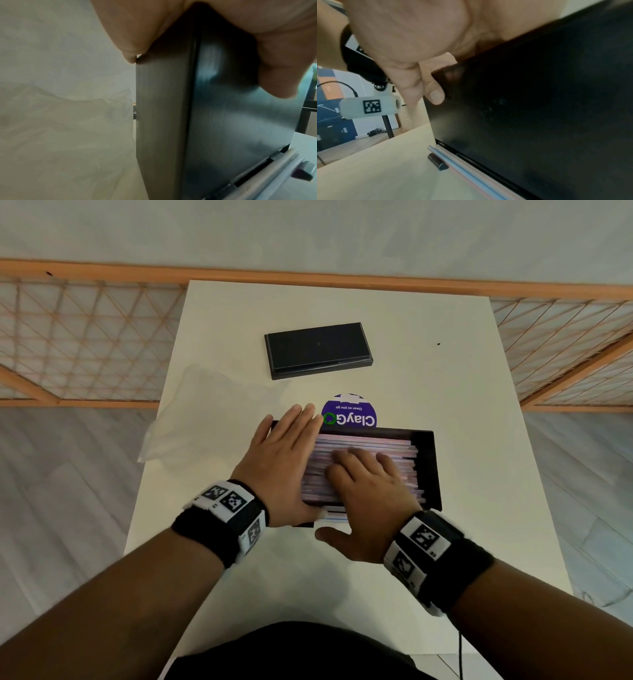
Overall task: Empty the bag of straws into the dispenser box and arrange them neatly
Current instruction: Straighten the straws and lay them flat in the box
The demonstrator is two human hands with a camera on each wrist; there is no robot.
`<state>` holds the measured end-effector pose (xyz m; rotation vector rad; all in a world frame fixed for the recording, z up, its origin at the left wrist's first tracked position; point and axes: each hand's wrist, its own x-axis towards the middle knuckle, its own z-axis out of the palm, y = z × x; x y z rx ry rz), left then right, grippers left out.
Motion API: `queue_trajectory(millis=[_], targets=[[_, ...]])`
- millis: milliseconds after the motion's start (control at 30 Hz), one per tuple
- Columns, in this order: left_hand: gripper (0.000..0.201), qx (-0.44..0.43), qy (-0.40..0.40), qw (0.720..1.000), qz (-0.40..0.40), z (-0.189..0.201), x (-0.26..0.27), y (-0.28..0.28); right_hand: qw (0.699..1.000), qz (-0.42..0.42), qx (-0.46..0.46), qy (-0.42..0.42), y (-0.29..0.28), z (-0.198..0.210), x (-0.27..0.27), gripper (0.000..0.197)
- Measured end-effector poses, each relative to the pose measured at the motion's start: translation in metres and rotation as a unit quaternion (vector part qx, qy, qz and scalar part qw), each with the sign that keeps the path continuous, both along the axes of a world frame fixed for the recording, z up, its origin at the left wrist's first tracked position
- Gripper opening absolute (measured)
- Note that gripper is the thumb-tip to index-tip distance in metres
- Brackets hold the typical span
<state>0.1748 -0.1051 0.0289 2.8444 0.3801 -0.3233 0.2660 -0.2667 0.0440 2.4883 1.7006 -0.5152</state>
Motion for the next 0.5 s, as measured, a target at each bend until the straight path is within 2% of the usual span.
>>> queue_trajectory(millis=[100,167,333,400,500], targets=[[0.137,0.003,-0.017,1.0,0.004,-0.003,0.0,0.0,0.999,-0.034,-0.013,0.026,0.002,-0.004,0.005,0.1],[0.137,-0.001,-0.015,1.0,0.002,-0.003,0.0,0.0,0.998,-0.03,-0.01,0.052,0.005,-0.004,0.008,0.097],[0.131,-0.008,-0.016,1.0,0.002,-0.006,0.001,0.0,0.988,0.032,0.137,0.068,-0.013,0.0,0.008,0.045],[0.131,-0.006,-0.019,1.0,0.004,-0.006,0.001,0.0,0.989,0.031,0.126,0.077,-0.02,-0.004,0.007,0.038],[0.133,-0.008,-0.02,1.0,0.004,-0.005,0.0,0.0,0.989,0.009,0.124,0.075,-0.02,-0.007,0.01,0.041]])
